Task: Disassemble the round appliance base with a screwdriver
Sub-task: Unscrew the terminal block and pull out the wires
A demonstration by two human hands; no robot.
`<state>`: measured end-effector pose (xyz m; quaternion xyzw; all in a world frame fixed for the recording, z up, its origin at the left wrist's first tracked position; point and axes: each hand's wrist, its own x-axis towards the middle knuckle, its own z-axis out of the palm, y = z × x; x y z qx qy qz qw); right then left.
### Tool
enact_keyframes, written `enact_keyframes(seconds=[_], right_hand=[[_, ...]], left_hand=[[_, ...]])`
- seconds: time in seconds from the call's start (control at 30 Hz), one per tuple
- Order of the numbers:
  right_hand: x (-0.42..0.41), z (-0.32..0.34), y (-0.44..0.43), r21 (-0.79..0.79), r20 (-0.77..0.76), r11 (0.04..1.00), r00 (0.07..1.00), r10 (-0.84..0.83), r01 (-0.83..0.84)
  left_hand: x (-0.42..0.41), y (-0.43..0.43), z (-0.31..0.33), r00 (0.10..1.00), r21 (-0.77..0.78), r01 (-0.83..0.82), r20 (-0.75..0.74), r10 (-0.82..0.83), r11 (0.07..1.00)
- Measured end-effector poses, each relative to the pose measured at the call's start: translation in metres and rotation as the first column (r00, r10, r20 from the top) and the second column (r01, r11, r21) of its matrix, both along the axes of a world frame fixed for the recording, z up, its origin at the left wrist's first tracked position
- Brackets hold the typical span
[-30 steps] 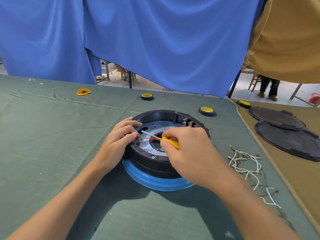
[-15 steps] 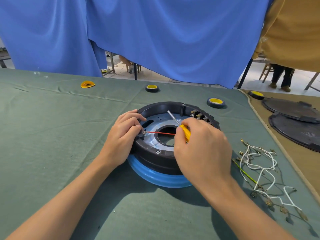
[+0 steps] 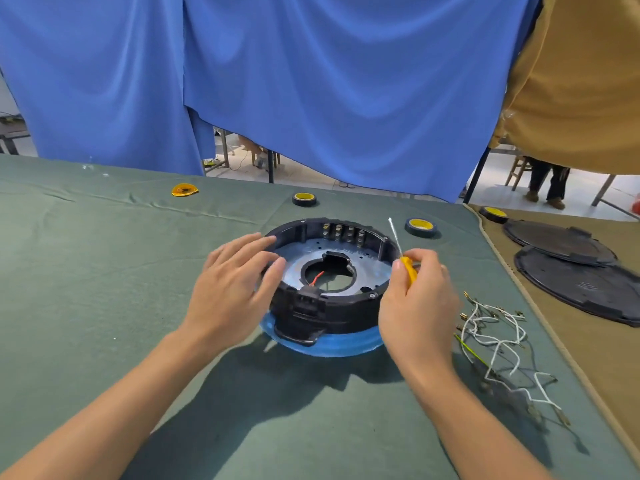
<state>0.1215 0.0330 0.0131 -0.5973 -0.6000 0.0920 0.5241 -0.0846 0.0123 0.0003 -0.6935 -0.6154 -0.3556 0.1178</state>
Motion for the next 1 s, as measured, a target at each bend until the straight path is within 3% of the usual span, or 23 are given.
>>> enact_keyframes(seconds=[0.07,0.13,0.3,0.47,0.57,0.67,0.8,0.9,1.0], right_hand=[[-0.009,-0.004,-0.016,-0.017,0.003,1.000,1.000,0.022,-0.022],[-0.015,-0.004,-0.023,-0.064,-0.005,0.998,1.000,0.022,-0.023],[-0.018,-0.004,-0.020,-0.085,-0.062,0.996,0.998,0.014,-0.019],[-0.013,-0.003,0.000,-0.067,-0.006,0.998,1.000,0.003,-0.004],[-0.005,0.003,0.012,-0.094,0.102,0.995,0.995,-0.003,0.013],[0.005,0.007,0.008,-0.116,0.069,0.993,0.997,-0.029,0.037],[-0.004,0.004,-0.022,-0.042,0.045,0.999,0.999,0.012,-0.010],[-0.014,0.000,-0.031,-0.070,0.042,0.995,0.996,0.073,-0.070],[-0.011,-0.003,-0.023,-0.094,0.043,0.995,0.999,0.024,-0.020]], left_hand=[[-0.006,0.003,-0.004,0.992,-0.115,0.087,0.100,-0.076,0.990],[-0.003,0.000,-0.011,0.991,-0.097,0.078,0.117,-0.067,0.992],[0.010,-0.017,-0.013,0.977,0.109,-0.071,-0.194,0.092,0.991],[0.029,-0.032,-0.010,0.907,0.224,-0.045,-0.398,0.134,0.974],[0.036,-0.034,-0.004,0.900,0.134,0.073,-0.436,-0.007,0.988],[0.020,-0.027,0.007,0.872,-0.029,0.197,-0.452,-0.189,0.980],[0.005,-0.014,0.012,0.886,-0.252,0.037,-0.439,-0.148,0.967],[0.022,-0.014,0.004,0.854,-0.163,-0.023,-0.516,-0.065,0.986],[0.053,-0.027,0.002,0.844,0.092,-0.026,-0.532,0.071,0.995]])
